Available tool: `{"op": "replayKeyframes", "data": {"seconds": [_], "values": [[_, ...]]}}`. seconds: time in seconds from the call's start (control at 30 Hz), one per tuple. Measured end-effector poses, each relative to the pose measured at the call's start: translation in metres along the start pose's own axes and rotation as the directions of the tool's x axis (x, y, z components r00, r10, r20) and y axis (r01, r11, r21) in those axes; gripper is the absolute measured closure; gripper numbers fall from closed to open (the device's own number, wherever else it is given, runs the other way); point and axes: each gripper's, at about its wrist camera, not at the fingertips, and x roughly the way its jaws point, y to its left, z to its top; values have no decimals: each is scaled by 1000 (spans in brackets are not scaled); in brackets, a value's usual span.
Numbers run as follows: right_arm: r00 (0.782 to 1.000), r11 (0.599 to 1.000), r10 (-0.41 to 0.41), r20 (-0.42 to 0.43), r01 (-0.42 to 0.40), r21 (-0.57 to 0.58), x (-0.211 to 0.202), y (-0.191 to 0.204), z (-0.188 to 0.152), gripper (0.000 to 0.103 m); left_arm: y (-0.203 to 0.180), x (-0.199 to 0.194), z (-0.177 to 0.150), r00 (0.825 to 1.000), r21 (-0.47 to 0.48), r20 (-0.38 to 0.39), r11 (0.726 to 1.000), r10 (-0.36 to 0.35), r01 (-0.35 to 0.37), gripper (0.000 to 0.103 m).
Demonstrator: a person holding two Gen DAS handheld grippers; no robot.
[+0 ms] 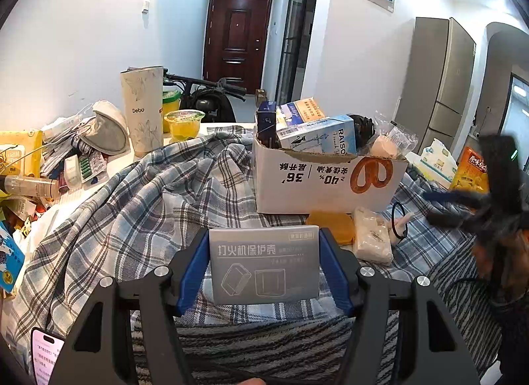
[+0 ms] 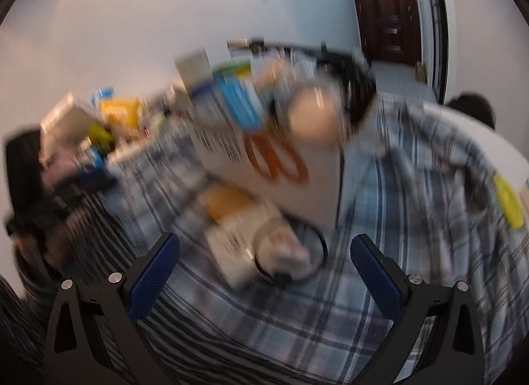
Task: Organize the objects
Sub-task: 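Lift the grey packet with the left gripper while the right grasps the pink-white plush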
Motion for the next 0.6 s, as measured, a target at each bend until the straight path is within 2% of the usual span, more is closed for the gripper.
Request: {"op": "replayKeyframes", "data": {"seconds": [0.03,0.07,0.1,0.13,0.2,0.3,0.4,0.6], "values": [[999,999,-34,-32,33,-23,14,-4,-6,0,0,0,0,1000,0,-2,1000,-2,2,37],[991,997,-74,-112,74,-10,32,-11,-10,11,0,1,0,1000,-1,-5,1000,-3,3,37],[984,995,-104,-148,103,-10,40,-13,-10,18,1,2,0,1000,-2,-10,1000,-2,2,37],[990,997,-83,-113,82,-17,37,-11,-9,25,1,2,0,1000,-3,-13,1000,1,-1,37],[996,1000,-23,-81,22,-7,33,-13,-11,52,2,2,0,1000,-8,-9,1000,-2,2,37],[995,1000,-11,-96,12,16,41,-20,-12,64,1,2,0,1000,-7,-14,1000,-1,0,36],[997,1000,-7,-77,6,-6,38,-14,-13,66,1,4,0,1000,-8,-16,1000,-3,3,37],[999,998,40,3,-40,51,21,-16,-10,67,2,3,0,1000,-13,-12,1000,-8,8,37]]}}
